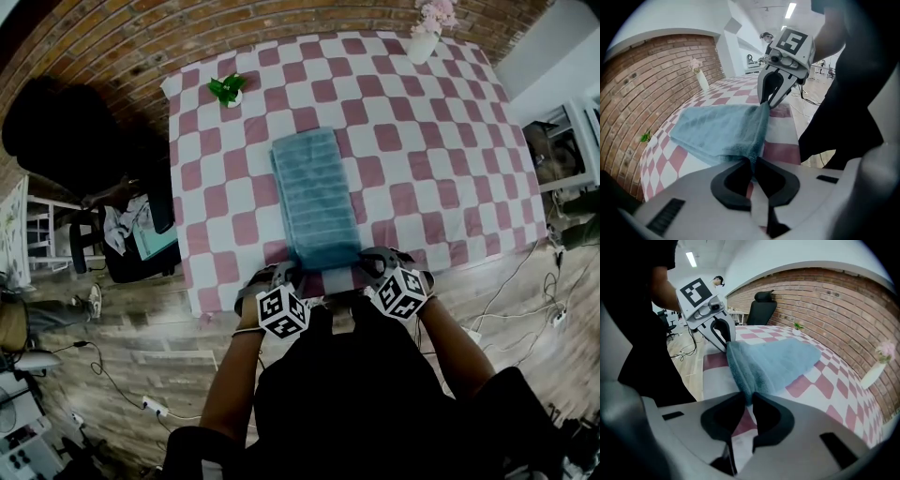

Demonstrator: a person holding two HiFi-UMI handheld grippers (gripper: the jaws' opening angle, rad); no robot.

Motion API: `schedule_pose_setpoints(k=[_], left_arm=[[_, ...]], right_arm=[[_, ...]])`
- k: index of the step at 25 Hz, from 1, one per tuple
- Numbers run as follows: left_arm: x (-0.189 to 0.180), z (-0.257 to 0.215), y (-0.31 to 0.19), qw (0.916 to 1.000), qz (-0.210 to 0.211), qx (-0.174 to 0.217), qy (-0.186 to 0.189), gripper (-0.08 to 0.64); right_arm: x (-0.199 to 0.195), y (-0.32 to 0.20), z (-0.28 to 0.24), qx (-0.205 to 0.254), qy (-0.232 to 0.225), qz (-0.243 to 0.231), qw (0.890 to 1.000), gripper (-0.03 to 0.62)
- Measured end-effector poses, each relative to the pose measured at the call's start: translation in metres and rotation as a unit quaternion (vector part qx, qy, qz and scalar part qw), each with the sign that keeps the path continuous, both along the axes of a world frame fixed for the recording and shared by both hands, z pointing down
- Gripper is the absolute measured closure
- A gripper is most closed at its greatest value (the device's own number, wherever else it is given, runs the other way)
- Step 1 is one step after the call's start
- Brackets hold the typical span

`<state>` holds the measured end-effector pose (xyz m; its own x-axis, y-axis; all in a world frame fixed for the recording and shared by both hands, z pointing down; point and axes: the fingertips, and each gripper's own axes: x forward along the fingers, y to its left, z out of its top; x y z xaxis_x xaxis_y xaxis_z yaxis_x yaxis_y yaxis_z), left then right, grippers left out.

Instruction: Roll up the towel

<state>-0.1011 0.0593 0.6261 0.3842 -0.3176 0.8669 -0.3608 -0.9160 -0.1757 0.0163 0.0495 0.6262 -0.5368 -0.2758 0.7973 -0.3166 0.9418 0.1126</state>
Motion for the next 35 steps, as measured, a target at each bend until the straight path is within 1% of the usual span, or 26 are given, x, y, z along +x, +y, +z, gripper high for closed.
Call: schedule_pose_setpoints(k=[3, 7, 10, 14, 18, 21, 25, 28, 32, 34, 35], left_arm=[[0.001, -0.004, 0.009, 0.9999, 0.0, -0.009, 0.008, 0.537], [-0.006, -0.012, 0.026, 0.9997, 0.002, -0.023, 0.013, 0.537], [-0.009, -0.022, 0.03, 0.9998, 0.001, -0.013, 0.014, 0.534], [-0.011, -0.038, 0.016, 0.9994, -0.016, 0.018, 0.026, 0.532], [-0.008, -0.05, -0.007, 0.9977, -0.025, 0.047, 0.042, 0.531], [-0.012, -0.049, -0.02, 0.9973, -0.027, 0.056, 0.038, 0.529], [-0.015, -0.049, -0.038, 0.9947, -0.053, 0.075, 0.046, 0.526], [-0.017, -0.045, -0.052, 0.9925, -0.069, 0.089, 0.046, 0.523], [-0.019, -0.04, -0.069, 0.9913, -0.08, 0.095, 0.042, 0.52], [-0.02, -0.037, -0.077, 0.9912, -0.082, 0.096, 0.04, 0.518], [-0.021, -0.035, -0.08, 0.9911, -0.082, 0.098, 0.037, 0.518]], right_arm=[[0.003, 0.011, -0.005, -0.002, 0.003, -0.017, 1.0, 0.537], [-0.005, 0.029, -0.016, -0.007, -0.002, -0.044, 0.999, 0.538], [-0.007, 0.034, -0.029, 0.006, -0.013, -0.053, 0.998, 0.538], [-0.008, 0.019, -0.043, 0.014, -0.044, -0.027, 0.999, 0.538], [-0.003, -0.004, -0.05, 0.028, -0.052, -0.013, 0.998, 0.538], [-0.007, -0.021, -0.049, 0.04, -0.054, -0.012, 0.998, 0.537], [-0.01, -0.039, -0.046, 0.048, -0.057, -0.004, 0.997, 0.537], [-0.011, -0.053, -0.043, 0.051, -0.064, 0.015, 0.997, 0.535], [-0.013, -0.068, -0.038, 0.051, -0.068, 0.038, 0.996, 0.535], [-0.014, -0.076, -0.037, 0.043, -0.084, 0.056, 0.994, 0.534], [-0.015, -0.08, -0.036, 0.034, -0.1, 0.068, 0.992, 0.534]])
